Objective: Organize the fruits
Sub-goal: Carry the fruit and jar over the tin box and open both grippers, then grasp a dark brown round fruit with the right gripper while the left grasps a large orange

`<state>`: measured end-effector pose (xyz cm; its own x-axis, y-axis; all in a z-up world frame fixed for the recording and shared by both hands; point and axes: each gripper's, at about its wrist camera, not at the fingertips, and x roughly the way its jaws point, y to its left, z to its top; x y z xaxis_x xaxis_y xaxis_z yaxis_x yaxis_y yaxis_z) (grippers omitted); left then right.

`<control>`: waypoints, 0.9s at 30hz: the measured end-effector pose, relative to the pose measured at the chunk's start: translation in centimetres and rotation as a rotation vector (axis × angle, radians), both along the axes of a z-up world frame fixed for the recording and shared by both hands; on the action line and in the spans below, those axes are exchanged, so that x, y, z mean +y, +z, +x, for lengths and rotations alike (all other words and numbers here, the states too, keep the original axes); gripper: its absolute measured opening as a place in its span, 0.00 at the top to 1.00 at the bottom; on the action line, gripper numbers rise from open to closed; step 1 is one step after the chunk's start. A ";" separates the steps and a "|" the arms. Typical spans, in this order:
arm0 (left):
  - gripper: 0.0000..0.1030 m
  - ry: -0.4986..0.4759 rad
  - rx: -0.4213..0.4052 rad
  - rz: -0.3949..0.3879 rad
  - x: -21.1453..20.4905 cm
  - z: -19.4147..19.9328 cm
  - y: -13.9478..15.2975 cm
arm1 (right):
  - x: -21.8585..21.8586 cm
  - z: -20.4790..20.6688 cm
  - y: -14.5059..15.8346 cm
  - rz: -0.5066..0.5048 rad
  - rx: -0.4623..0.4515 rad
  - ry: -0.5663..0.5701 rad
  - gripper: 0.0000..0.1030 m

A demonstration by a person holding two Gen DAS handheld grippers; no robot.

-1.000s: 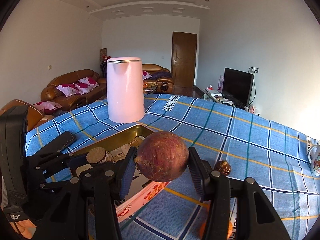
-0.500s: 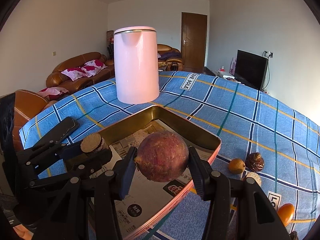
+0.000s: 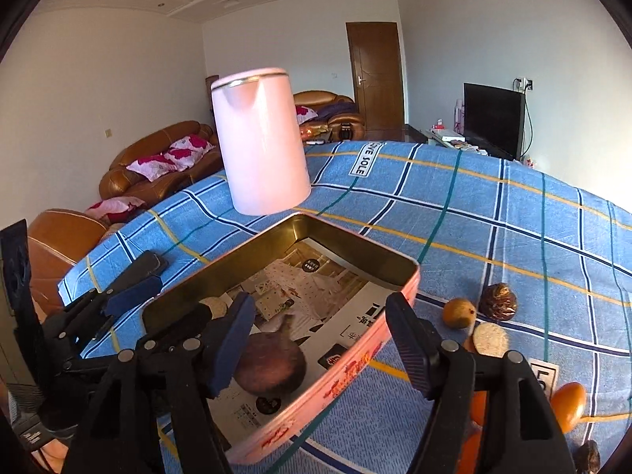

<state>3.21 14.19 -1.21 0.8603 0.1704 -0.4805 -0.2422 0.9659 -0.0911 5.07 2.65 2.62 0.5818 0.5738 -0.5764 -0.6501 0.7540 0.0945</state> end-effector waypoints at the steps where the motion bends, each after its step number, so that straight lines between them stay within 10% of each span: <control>1: 0.21 -0.012 -0.009 0.004 -0.6 -0.1 0.3 | -1.0 -0.6 0.4 0.005 -0.020 -0.005 0.32; 15: 0.18 -0.270 0.045 0.063 -12.4 2.8 0.3 | -20.7 -2.9 -0.1 0.003 -0.092 -0.454 0.28; 27: 0.18 -0.395 0.179 0.024 -16.6 6.2 -1.7 | -21.6 -1.3 -3.4 -0.038 0.047 -0.440 0.28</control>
